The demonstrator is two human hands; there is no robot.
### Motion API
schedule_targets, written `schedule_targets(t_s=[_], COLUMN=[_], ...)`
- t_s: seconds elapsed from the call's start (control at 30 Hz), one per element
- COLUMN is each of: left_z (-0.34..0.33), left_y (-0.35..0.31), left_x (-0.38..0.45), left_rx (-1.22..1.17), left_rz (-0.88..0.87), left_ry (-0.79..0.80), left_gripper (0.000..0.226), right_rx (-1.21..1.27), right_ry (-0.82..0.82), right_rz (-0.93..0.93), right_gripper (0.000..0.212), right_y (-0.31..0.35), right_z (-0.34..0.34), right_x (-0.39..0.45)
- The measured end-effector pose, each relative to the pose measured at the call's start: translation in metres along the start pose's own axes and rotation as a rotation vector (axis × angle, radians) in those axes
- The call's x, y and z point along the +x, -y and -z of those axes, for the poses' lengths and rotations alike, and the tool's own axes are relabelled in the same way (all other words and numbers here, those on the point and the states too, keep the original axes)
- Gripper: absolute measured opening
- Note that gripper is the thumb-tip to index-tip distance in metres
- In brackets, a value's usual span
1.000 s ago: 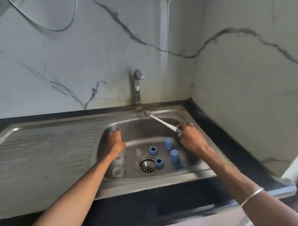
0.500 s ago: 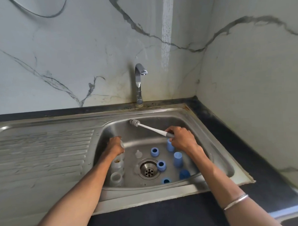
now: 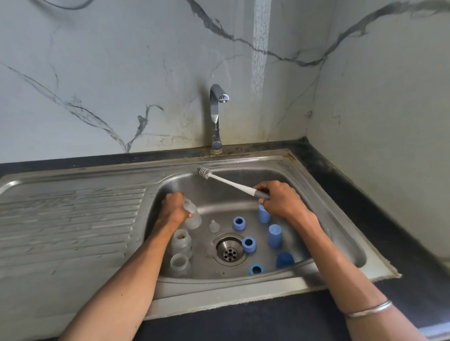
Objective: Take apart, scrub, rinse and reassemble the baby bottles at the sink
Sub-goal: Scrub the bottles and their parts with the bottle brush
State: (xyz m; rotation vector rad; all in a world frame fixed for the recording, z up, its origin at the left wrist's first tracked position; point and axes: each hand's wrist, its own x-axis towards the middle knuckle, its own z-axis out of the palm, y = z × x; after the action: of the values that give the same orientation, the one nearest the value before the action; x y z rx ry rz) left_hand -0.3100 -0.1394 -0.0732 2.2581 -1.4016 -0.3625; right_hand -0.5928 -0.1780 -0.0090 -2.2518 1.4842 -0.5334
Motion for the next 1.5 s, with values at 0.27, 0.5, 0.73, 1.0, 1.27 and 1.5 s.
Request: schedule_targets(t_s=[0.27,0.5,0.73,1.0,1.27,1.5], left_z=[0.023,0.042,0.049,0.063,0.068,0.068], left_y=[-0.016,-0.023,-0.017,0.017,0.015,0.015], left_x=[-0.005,-0.026,-0.038,-0.021,-0.017,-0.017], left_rx=[-0.311,-0.521,-0.486,-0.341,-0.364,-0.229], left_rz=[-0.040,-0.142,-0.415,-0.436,-0.390,-0.371], left_ry=[-0.207,-0.412,-0.590,-0.499,-0.449,-0.316], left_gripper=[0.042,0.044,0.029,0.039,0.047,0.071], right_rx=[0.125,0.270,0.199,0.074,-0.016,-0.023], right_ry=[-0.013,-0.092,-0.089,-0.111,-0.104,-0.091], right_rz=[-0.019,0.008,0.096,0.108,0.122,0.100], right_gripper=[0.035,0.026,0.033,0.038,0.038,0.040], right_y=[-0.004,-0.001,-0.002,-0.002,0.004,-0.009], right_z=[0.007,0.015,0.016,0.028,0.030,0.027], right_x=[-0.001,-0.005,-0.008,-0.007,-0.009,0.000])
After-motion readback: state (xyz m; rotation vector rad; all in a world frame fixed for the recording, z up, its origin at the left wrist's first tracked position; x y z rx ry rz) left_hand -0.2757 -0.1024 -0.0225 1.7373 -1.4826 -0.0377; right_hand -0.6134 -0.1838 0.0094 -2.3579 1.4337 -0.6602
